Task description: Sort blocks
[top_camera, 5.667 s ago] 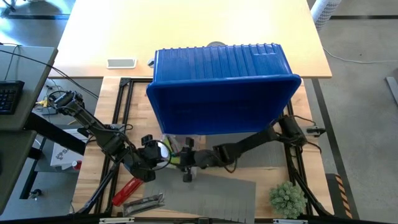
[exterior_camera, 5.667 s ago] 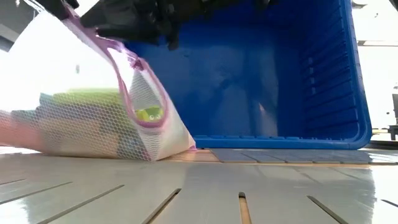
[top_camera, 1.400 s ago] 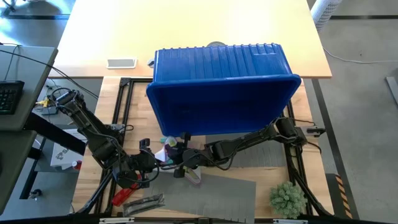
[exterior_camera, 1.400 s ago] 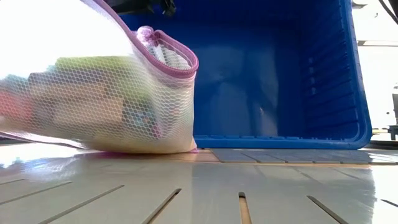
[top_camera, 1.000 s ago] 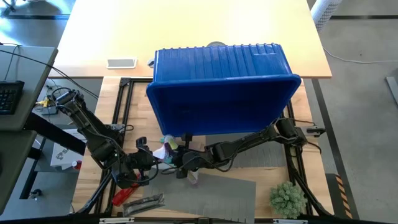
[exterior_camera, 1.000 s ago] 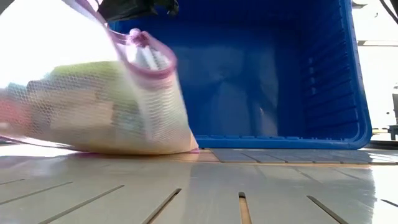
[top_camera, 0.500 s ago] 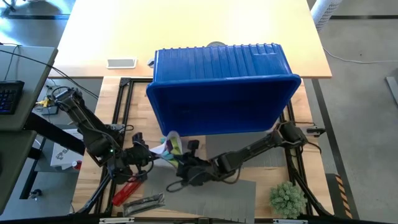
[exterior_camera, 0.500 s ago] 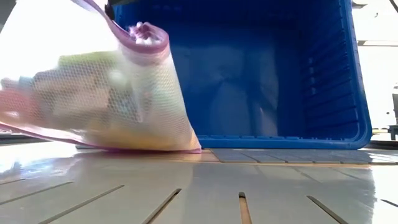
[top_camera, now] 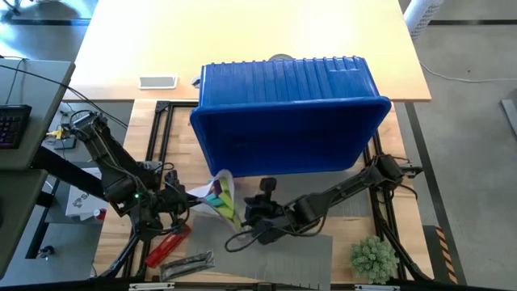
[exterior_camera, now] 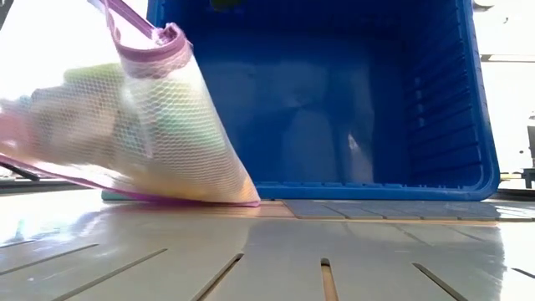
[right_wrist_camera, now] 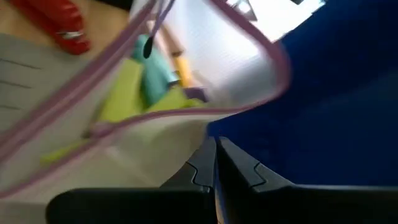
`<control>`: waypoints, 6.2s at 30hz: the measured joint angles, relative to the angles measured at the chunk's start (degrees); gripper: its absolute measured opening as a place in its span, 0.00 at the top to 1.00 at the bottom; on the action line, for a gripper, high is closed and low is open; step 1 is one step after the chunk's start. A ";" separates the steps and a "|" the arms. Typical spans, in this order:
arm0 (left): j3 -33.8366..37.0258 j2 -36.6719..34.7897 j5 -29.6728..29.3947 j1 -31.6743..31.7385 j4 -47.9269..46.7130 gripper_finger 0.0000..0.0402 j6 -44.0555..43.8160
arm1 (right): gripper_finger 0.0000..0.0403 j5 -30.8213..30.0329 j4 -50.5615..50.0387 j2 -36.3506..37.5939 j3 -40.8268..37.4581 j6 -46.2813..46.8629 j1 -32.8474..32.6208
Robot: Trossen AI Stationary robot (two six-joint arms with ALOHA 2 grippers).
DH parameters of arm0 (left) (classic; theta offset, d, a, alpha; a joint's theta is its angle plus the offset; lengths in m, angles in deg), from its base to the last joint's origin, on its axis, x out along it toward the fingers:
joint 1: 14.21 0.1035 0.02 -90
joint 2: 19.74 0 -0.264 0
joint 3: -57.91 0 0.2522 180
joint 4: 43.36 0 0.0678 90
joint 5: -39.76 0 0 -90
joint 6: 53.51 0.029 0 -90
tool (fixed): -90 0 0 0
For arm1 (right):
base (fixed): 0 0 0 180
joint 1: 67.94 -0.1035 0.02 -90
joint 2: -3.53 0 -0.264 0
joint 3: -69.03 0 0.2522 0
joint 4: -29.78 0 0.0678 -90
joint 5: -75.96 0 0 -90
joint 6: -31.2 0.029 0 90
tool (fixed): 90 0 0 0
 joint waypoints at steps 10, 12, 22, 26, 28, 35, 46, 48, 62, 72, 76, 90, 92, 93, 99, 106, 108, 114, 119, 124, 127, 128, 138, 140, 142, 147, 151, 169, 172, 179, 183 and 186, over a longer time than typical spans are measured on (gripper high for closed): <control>0.00 0.02 -0.51 -0.04 0.11 1.00 -0.04 | 0.80 7.39 5.14 -0.51 0.00 14.96 -2.86; 0.00 0.02 -0.49 -0.02 0.23 1.00 -0.02 | 0.71 7.50 5.89 -0.95 0.00 17.42 -3.22; 0.00 0.04 -0.03 0.00 0.59 1.00 0.00 | 0.40 6.29 7.79 -7.68 -0.02 22.71 0.11; 0.00 0.04 0.73 -0.06 0.63 1.00 -0.01 | 0.42 5.42 3.78 -7.89 0.00 24.22 3.00; 0.00 0.06 1.68 -0.18 0.69 1.00 0.00 | 0.47 5.42 -0.05 -7.89 0.00 24.66 4.68; 0.00 0.15 1.80 -2.82 0.72 1.00 -0.81 | 0.93 8.28 -8.37 -7.59 -0.01 21.22 8.67; 0.00 1.40 1.23 -6.39 1.02 1.00 -4.11 | 0.99 23.38 -17.82 2.55 6.81 21.48 14.13; 0.00 1.88 0.60 -6.40 1.49 1.00 -4.11 | 1.00 23.64 -18.07 2.94 7.26 21.77 16.56; 0.11 4.91 -3.61 -6.32 -5.96 1.00 -11.21 | 0.93 20.11 -11.79 -2.11 7.32 16.69 24.73; 0.11 4.94 -4.06 -6.32 -17.42 1.00 -24.02 | 0.66 21.48 -10.65 -1.72 7.30 10.33 30.50; 0.11 4.94 -3.52 -6.32 -20.76 1.00 -27.76 | 0.57 27.12 -9.25 0.30 7.28 7.07 31.20; 0.24 4.94 -3.31 -6.36 -27.41 1.00 -37.48 | 0.43 46.59 0.06 4.13 7.28 -2.29 24.60; 0.24 4.94 -3.40 -6.38 -27.37 1.00 -37.51 | 0.43 45.78 1.21 3.62 7.28 -4.73 22.11; 0.24 4.94 -3.46 -6.38 -27.18 1.00 -37.51 | 0.43 45.17 1.40 3.55 7.27 -6.26 20.87; 0.09 4.80 -3.52 -6.42 -26.28 1.00 -36.26 | 0.43 42.51 0.85 3.01 7.27 -17.19 12.64; 0.04 4.70 -4.13 -6.41 -25.10 1.00 -36.00 | 0.43 44.90 0.05 -3.87 7.23 -22.69 5.38; 0.02 4.58 -4.12 -6.40 -24.50 1.00 -36.00 | 0.43 44.80 2.92 -6.28 7.23 -24.32 3.35; 0.00 3.65 -3.57 -6.40 -24.18 1.00 -36.00 | 0.43 35.67 9.92 -11.61 7.23 -33.63 -0.38; 0.00 3.65 -2.66 -6.40 -24.15 1.00 -35.98 | 0.43 28.69 9.41 -13.80 7.21 -34.49 1.73; 0.00 3.65 -2.64 -6.38 -23.62 1.00 -35.69 | 0.48 27.66 5.71 -14.45 7.29 -31.29 5.23; -0.04 3.62 -1.13 -6.50 -22.33 1.00 -34.06 | 0.64 27.63 3.22 -14.63 7.19 -27.82 7.41; -0.04 3.61 -0.50 -6.59 -22.25 1.00 -33.70 | 0.72 27.65 2.84 -14.34 7.19 -27.01 7.92; -0.07 2.57 0.30 -9.61 -21.24 1.00 -28.94 | 0.99 26.27 -10.83 -13.34 21.68 -17.74 11.27; -0.07 2.08 -0.17 -10.48 -21.33 1.00 -28.27 | 0.99 26.47 -14.47 -13.25 26.09 -14.09 13.07; -0.07 1.50 -1.76 -10.95 -21.63 1.00 -27.81 | 1.00 26.69 -16.36 -13.24 28.80 -11.71 15.76; 0.46 0.98 -2.90 -10.91 -24.52 1.00 -28.48 | 1.00 32.33 -13.05 -13.24 27.79 -8.83 21.93; 0.46 1.02 -3.06 -10.97 -26.22 1.00 -29.26 | 1.00 33.31 -7.57 -13.24 22.22 -6.80 24.80; 0.50 1.18 3.26 -12.10 -33.09 1.00 -37.22 | 0.94 31.73 1.20 -13.24 16.06 -12.46 26.15; 0.50 1.18 3.01 -13.02 -33.15 1.00 -37.55 | 0.85 33.57 1.21 -13.26 17.45 -14.51 25.93; 0.55 1.20 1.78 -13.96 -33.11 1.00 -37.51 | 0.72 44.09 14.53 -13.26 18.73 -20.90 22.30; 0.55 1.20 1.64 -13.98 -33.12 1.00 -37.51 | 0.72 46.31 25.64 -13.74 16.82 -19.71 21.27; 0.55 1.20 1.50 -13.99 -33.11 1.00 -37.51 | 0.72 48.04 32.06 -16.23 16.67 -17.90 21.21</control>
